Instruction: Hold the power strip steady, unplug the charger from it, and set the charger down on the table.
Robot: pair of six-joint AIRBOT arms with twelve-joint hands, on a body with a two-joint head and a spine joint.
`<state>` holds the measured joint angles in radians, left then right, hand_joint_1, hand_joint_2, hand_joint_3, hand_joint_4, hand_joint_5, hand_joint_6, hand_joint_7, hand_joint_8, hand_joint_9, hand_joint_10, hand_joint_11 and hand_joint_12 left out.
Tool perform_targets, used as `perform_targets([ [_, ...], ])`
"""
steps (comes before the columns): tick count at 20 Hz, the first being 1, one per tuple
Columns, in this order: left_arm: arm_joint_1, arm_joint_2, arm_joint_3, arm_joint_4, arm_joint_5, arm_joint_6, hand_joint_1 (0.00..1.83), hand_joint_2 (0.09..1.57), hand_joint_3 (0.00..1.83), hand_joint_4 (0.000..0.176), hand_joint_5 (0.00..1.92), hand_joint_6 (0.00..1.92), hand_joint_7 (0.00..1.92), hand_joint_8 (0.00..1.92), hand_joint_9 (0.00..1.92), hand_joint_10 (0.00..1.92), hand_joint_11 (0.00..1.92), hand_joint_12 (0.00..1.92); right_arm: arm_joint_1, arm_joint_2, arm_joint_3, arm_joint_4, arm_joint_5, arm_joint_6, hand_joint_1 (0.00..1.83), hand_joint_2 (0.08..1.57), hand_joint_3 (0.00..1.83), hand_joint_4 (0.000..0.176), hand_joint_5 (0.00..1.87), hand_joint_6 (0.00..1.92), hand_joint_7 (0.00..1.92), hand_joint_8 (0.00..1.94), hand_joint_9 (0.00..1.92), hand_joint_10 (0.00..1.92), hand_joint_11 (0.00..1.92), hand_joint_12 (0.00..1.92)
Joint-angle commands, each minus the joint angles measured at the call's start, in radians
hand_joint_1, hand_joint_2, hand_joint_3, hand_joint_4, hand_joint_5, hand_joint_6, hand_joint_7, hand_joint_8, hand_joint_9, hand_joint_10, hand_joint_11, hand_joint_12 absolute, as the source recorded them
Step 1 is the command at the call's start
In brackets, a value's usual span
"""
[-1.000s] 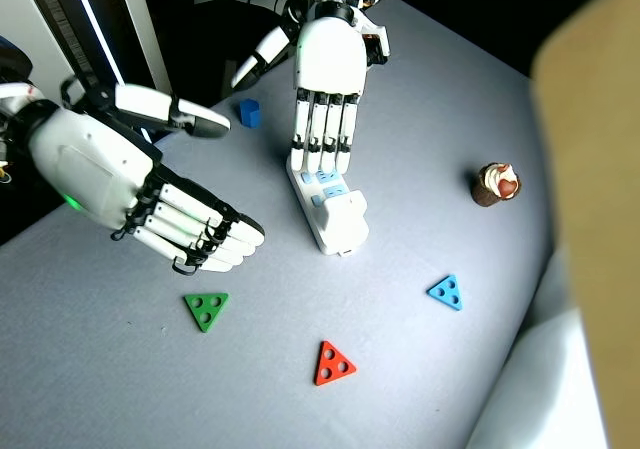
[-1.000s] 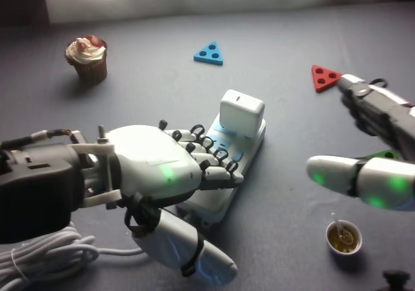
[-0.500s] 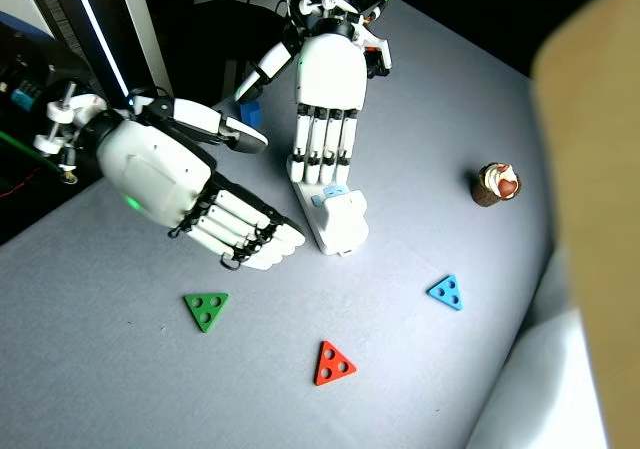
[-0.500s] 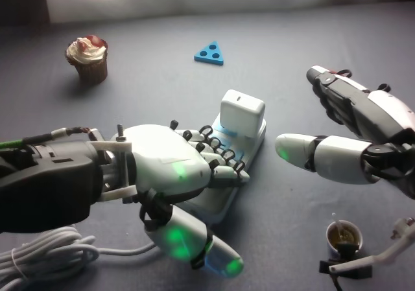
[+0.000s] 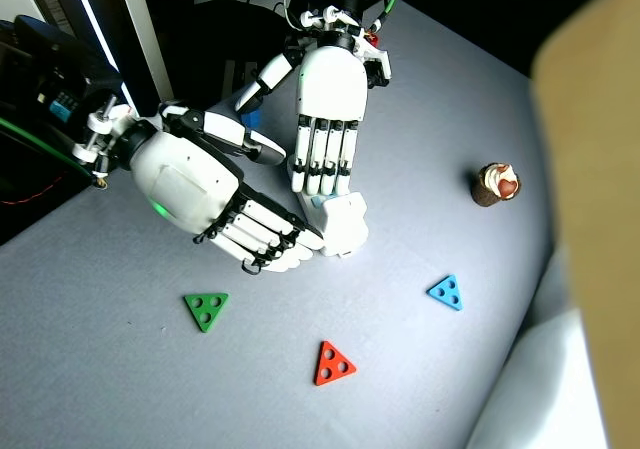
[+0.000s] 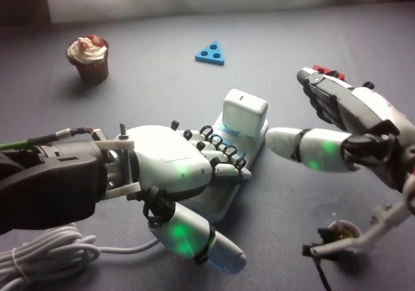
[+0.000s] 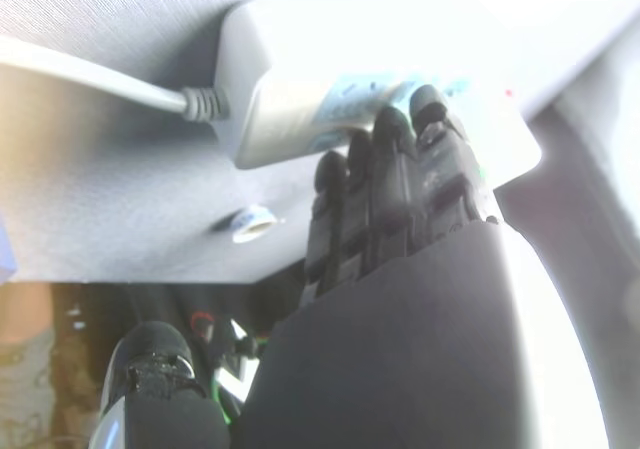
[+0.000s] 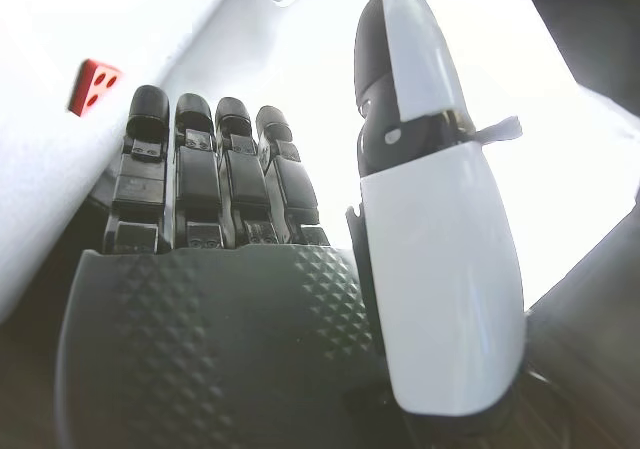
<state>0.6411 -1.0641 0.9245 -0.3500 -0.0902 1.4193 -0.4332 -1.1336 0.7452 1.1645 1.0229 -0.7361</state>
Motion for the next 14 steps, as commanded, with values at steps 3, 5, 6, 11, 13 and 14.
perform_targets([
  [3,0.004,0.002,-0.003,-0.007,-0.046,0.002,0.00,0.93,0.00,0.000,0.14,0.01,0.16,0.01,0.13,0.01,0.06,0.13,0.017,-0.017,0.029,-0.054,0.060,0.002,1.13,1.04,0.00,0.000,0.16,0.00,0.12,0.00,0.11,0.00,0.00,0.39],
  [5,0.008,0.004,-0.007,-0.015,-0.046,0.002,0.00,0.93,0.00,0.000,0.14,0.01,0.15,0.00,0.12,0.00,0.05,0.12,0.023,-0.038,0.051,-0.046,0.059,-0.004,1.11,1.05,0.00,0.000,0.16,0.00,0.13,0.00,0.13,0.00,0.00,0.46],
  [6,0.010,0.004,-0.008,-0.021,-0.044,0.002,0.00,0.94,0.00,0.000,0.14,0.00,0.15,0.00,0.12,0.00,0.04,0.12,0.029,-0.053,0.067,-0.030,0.057,-0.010,1.13,1.04,0.00,0.000,0.17,0.00,0.12,0.00,0.12,0.00,0.00,0.42],
  [11,0.020,0.008,-0.016,-0.033,-0.040,0.002,0.00,0.93,0.00,0.000,0.14,0.00,0.15,0.00,0.12,0.00,0.05,0.12,0.036,-0.098,0.116,-0.017,0.044,-0.020,1.11,1.04,0.00,0.000,0.16,0.00,0.14,0.01,0.14,0.00,0.00,0.39],
  [13,0.022,0.013,-0.019,-0.034,-0.040,0.002,0.00,0.93,0.00,0.000,0.14,0.00,0.15,0.00,0.12,0.00,0.05,0.12,0.036,-0.114,0.133,-0.017,0.041,-0.023,1.11,1.03,0.00,0.000,0.19,0.00,0.16,0.00,0.15,0.00,0.00,0.48],
  [14,0.023,0.016,-0.020,-0.034,-0.040,0.002,0.00,0.94,0.00,0.000,0.13,0.00,0.14,0.00,0.10,0.00,0.04,0.11,0.036,-0.122,0.141,-0.017,0.039,-0.024,1.11,1.03,0.00,0.000,0.19,0.00,0.17,0.00,0.17,0.00,0.00,0.52],
])
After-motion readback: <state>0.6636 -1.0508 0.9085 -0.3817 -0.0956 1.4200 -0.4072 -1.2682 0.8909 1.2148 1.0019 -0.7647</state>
